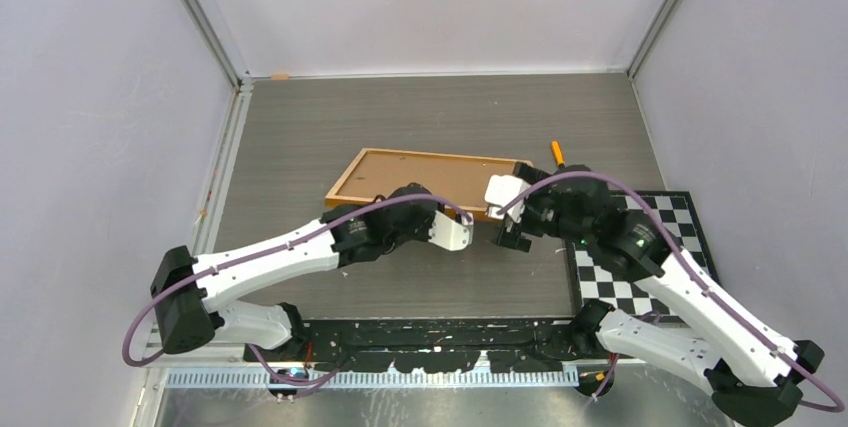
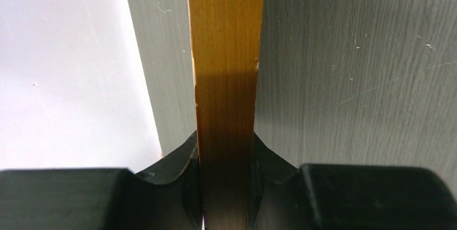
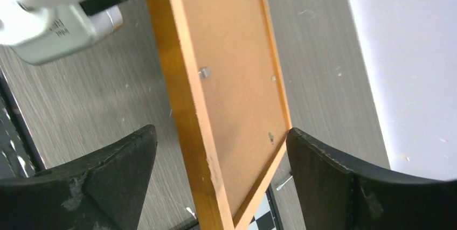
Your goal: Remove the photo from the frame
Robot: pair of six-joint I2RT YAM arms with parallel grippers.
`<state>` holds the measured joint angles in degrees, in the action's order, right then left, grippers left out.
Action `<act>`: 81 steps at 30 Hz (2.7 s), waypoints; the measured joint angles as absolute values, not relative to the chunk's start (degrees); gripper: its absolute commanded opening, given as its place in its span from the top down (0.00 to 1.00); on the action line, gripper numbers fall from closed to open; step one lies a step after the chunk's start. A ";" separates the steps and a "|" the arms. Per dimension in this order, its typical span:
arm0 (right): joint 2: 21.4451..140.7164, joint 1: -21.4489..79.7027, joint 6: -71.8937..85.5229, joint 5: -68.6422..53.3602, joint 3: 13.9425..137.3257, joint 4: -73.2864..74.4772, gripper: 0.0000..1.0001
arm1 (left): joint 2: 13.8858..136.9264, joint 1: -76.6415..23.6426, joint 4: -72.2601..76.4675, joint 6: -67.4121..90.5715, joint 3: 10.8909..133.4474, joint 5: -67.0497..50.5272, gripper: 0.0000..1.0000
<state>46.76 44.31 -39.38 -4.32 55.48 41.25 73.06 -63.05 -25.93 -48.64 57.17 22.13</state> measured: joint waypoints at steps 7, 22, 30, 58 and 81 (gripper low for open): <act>46.19 44.29 -29.98 -1.21 66.13 42.35 0.00 | 76.29 -59.09 -42.11 -43.62 71.83 14.79 1.00; 44.60 39.99 -20.73 11.40 70.63 42.54 0.00 | 87.46 -51.48 -64.51 -33.12 96.92 3.66 1.00; 44.47 39.07 -19.92 13.50 70.46 42.59 0.00 | 98.83 -41.50 -72.34 -25.21 115.20 -7.77 1.00; 46.24 38.00 -19.90 13.19 68.12 45.15 0.00 | 114.98 -10.07 -75.53 -13.67 135.39 -52.97 1.00; 50.52 36.47 -19.31 11.25 64.73 43.81 0.00 | 122.87 2.33 -72.51 0.25 116.44 -67.99 1.00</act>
